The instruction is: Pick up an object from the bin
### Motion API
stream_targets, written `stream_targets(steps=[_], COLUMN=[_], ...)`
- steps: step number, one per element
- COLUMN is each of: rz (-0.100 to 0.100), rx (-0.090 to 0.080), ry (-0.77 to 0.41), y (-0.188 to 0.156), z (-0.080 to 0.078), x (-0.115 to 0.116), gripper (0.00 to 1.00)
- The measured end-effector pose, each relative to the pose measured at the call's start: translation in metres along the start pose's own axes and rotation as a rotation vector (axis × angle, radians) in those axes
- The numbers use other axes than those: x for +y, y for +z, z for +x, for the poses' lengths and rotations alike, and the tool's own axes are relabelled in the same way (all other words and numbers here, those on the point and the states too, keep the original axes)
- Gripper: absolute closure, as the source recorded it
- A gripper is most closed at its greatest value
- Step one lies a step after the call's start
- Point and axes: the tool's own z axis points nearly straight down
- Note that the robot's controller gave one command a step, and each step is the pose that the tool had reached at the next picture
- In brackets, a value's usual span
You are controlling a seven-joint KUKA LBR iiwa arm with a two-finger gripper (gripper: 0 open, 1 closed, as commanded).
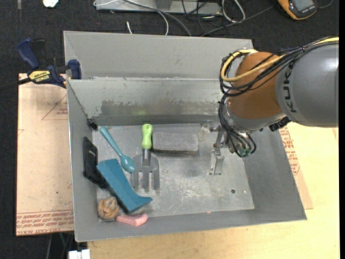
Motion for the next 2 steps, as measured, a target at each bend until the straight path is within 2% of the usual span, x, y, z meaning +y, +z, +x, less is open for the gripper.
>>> stream_targets(steps=[1, 2], rz=[0.0, -0.002], rx=[-0.008, -0.01], ry=[-0.001, 0.071], y=[-0.005, 0.001], z=[-0.002, -0.047], x=[0.0, 0.049], gripper=[0.0, 0.0])
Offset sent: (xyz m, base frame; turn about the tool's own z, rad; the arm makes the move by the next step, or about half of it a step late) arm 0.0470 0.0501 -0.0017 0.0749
